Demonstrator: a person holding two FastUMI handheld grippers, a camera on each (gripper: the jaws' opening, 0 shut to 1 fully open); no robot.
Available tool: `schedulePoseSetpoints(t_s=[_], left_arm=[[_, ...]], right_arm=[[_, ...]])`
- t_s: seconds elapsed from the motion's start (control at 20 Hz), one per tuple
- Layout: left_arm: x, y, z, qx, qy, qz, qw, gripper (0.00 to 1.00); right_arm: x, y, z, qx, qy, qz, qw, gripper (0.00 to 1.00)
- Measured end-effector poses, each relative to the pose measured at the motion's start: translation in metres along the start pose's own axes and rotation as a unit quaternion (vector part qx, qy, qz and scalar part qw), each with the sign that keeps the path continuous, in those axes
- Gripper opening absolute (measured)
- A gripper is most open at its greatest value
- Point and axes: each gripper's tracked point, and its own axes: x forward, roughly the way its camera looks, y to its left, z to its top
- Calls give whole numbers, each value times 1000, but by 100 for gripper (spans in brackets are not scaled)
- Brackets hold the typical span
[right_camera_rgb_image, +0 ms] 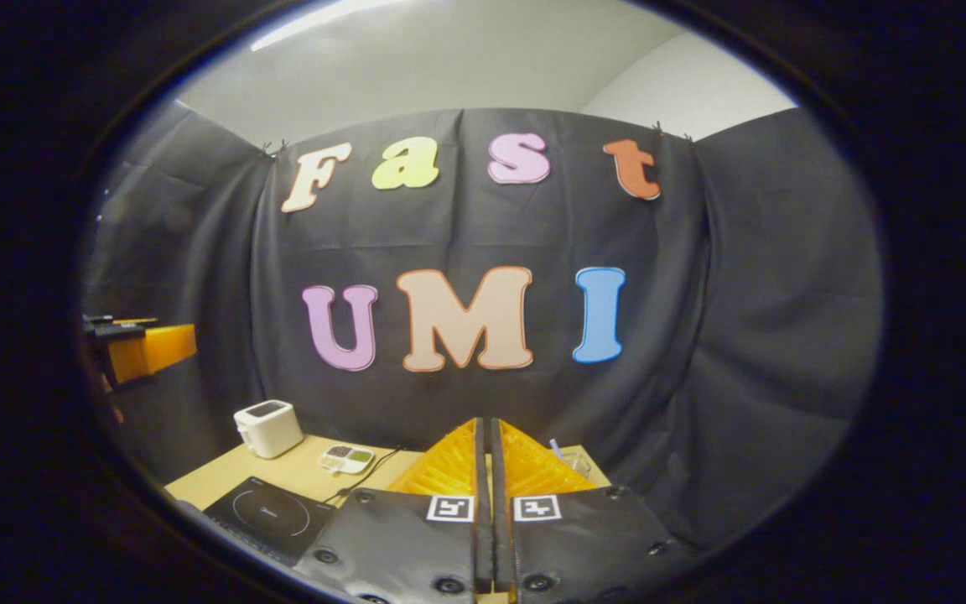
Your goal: First push the handle of the pot to place it horizontally, then grasp the pot with both hands and set it on the induction cooktop.
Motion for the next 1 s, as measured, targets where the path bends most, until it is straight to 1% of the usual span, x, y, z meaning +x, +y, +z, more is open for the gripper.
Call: schedulePoseSetpoints(t_s=[0.05, 0.1, 0.15, 0.25, 0.3, 0.4, 0.6, 0.65, 0.7, 0.75, 0.8, 0.85, 0.9, 0.95, 1.0], left_arm=[[0, 2, 1, 2, 0, 2, 1000, 97], [-1, 4, 2, 3, 0, 4, 1000, 97], [-1, 5, 0, 5, 0, 6, 1000, 97], [-1, 8, 0, 7, 1, 10, 1000, 95], [-1, 10, 0, 6, 1, 12, 1000, 95], [-1, 12, -1, 6, 3, 14, 1000, 95], [-4, 19, -1, 7, 3, 21, 1000, 97], [-5, 21, -1, 7, 4, 23, 1000, 95], [-5, 23, -2, 9, 4, 26, 1000, 95], [-7, 26, -3, 11, 5, 29, 1000, 95], [-8, 29, -3, 13, 6, 32, 999, 95], [-9, 30, -3, 14, 7, 35, 999, 97], [-11, 34, -3, 14, 8, 38, 999, 95], [-12, 37, -4, 14, 8, 42, 999, 95], [-13, 39, -5, 13, 9, 47, 999, 95]], right_arm=[[0, 5, -14, -1, 12, 9, 1000, 3], [-1, 9, -29, -4, 25, 17, 1000, 0], [-2, 13, -45, -8, 39, 25, 999, 0], [-6, 20, -74, -20, 64, 39, 997, 0], [-8, 24, -88, -26, 77, 47, 996, 3], [-14, 33, -117, -35, 104, 65, 992, 3], [-25, 47, -166, -54, 147, 95, 983, 3], [-28, 50, -179, -59, 158, 102, 980, 0], [-31, 53, -192, -64, 172, 109, 977, 3], [-35, 56, -205, -66, 185, 117, 974, 3], [-37, 59, -215, -67, 194, 123, 971, 0], [-40, 60, -225, -67, 204, 128, 968, 0], [-42, 63, -236, -69, 215, 133, 965, 3], [-46, 65, -249, -73, 226, 138, 961, 3], [-48, 67, -259, -76, 239, 144, 957, 0]])
